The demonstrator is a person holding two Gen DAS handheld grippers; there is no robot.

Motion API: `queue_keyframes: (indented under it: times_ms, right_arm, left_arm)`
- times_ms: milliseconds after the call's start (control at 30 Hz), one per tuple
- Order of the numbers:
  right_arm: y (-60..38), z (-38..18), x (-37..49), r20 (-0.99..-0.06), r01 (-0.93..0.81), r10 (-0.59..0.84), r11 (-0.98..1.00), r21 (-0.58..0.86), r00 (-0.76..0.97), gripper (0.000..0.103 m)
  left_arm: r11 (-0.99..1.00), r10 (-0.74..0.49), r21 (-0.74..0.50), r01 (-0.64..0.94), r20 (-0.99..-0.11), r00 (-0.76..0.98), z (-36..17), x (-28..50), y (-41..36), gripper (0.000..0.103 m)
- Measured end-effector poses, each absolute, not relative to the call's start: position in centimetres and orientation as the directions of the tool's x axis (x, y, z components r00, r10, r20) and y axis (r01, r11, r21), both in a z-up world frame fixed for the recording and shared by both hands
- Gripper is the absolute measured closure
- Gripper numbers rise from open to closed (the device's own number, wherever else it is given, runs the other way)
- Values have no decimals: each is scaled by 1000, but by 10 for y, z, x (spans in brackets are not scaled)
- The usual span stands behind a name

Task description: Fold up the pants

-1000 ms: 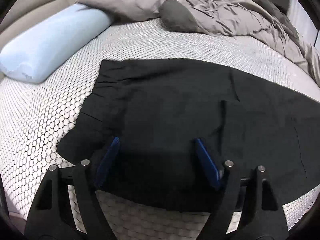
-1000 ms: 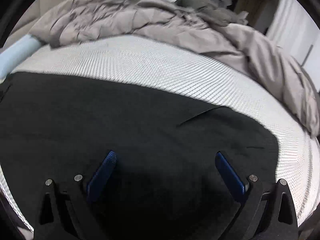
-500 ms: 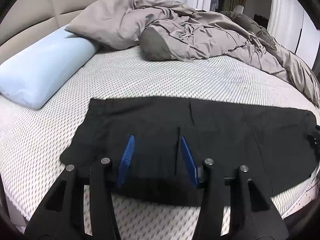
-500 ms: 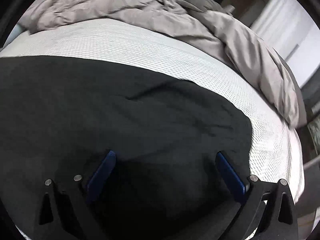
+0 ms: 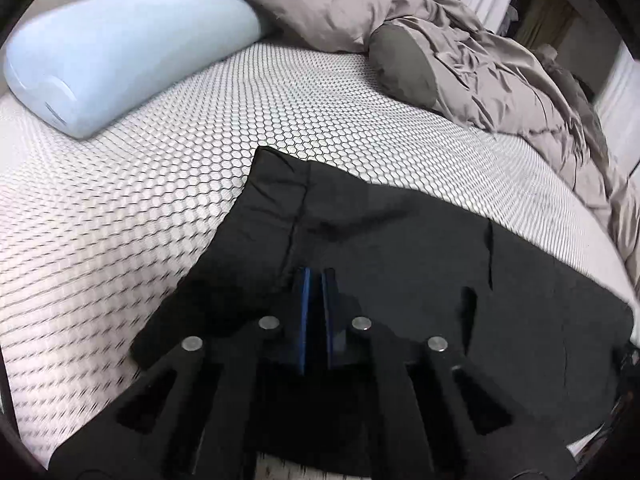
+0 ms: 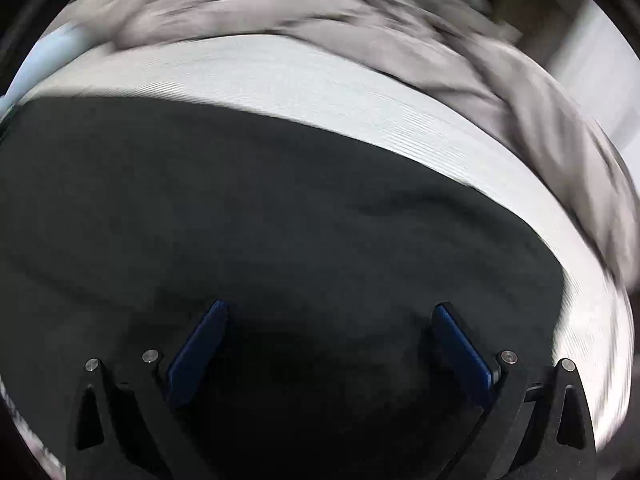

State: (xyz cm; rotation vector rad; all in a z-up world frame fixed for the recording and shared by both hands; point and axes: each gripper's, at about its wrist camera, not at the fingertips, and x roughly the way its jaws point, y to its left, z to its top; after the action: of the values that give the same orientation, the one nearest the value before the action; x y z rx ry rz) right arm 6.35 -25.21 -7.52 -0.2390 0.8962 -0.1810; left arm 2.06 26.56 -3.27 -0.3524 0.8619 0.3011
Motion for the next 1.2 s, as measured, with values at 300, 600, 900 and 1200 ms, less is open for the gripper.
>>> queue_keyframes:
  times_ms: [300,600,900,1200]
  right_arm:
    - [-178,-42,50,-720,-191,105,981,-39,686,1]
    - [-192,-72,55,-800,-181,5,975,-129,600,0]
    - [-197,-42,70,-727,-99,77,995,12,683,1]
    - [-202,-78,100,-814,-123,-39,983,-135,580,0]
  left_arm:
    - [984,59,-52,-168,-805,591,-39,9,193,47]
    - [928,106,-150,-342,-773,625,-34,-34,258,81]
    - [968,47,-112,-226,-799,600,-44,23,219,80]
    - [920,130,-126,-371,-796,592,-24,21,246,87]
